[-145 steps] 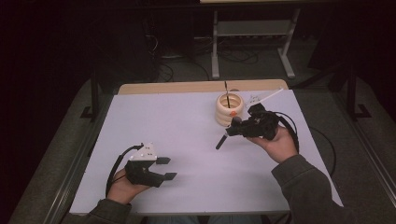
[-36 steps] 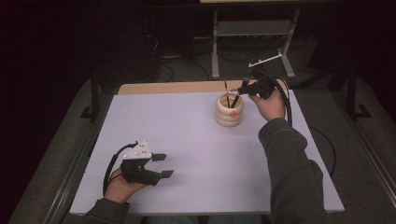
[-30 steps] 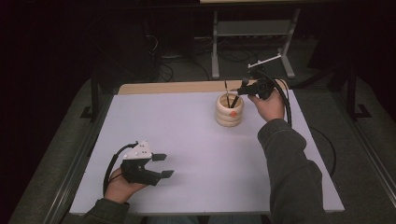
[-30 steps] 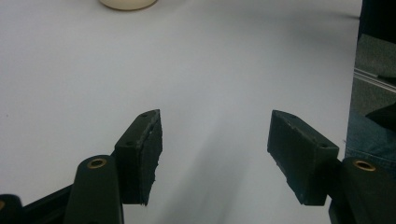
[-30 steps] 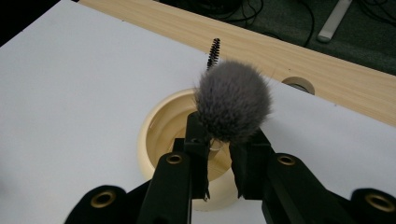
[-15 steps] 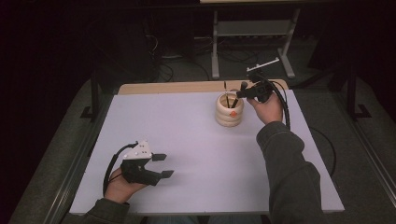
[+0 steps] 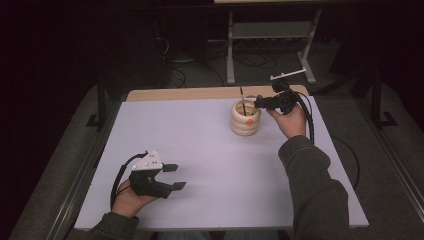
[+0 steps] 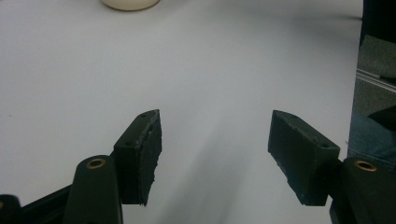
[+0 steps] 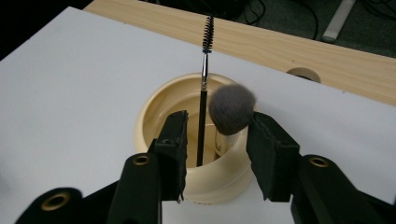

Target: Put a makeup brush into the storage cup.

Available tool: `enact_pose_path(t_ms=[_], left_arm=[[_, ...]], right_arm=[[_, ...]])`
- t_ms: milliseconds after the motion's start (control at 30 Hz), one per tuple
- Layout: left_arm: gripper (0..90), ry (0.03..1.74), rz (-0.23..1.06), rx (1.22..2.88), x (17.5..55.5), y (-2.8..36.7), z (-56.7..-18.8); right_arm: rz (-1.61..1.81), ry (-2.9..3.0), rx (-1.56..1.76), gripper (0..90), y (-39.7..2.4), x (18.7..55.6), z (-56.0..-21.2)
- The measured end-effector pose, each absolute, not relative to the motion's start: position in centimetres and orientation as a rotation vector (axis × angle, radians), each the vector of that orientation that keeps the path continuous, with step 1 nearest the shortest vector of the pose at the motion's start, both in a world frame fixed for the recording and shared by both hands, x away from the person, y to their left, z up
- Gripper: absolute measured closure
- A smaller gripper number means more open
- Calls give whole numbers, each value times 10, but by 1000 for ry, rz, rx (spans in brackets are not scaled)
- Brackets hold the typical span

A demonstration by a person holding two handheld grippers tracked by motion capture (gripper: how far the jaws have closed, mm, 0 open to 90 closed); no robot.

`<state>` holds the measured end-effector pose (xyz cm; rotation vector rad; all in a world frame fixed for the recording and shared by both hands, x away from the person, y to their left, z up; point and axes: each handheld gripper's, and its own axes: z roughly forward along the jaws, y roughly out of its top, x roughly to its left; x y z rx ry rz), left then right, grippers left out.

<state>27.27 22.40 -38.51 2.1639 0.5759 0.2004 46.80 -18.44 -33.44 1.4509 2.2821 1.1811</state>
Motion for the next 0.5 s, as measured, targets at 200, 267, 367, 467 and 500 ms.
enact_pose_path(t_ms=[200,267,367,467,500], left_arm=[[334,602,203,2147,274,226,-385],[331,603,207,2145,274,227,-385],[320,617,206,2137,275,228,-384],[309,624,210,2139,276,229,-384],[303,630,210,2134,276,229,-384]], right_arm=[[1232,2282,1413,496,-191,460,-336],[1244,2287,1412,477,-192,458,-337],[1251,2288,1380,462,-194,453,-338],[1275,2286,1376,444,-195,448,-340],[1280,2290,1370,439,-196,447,-340]])
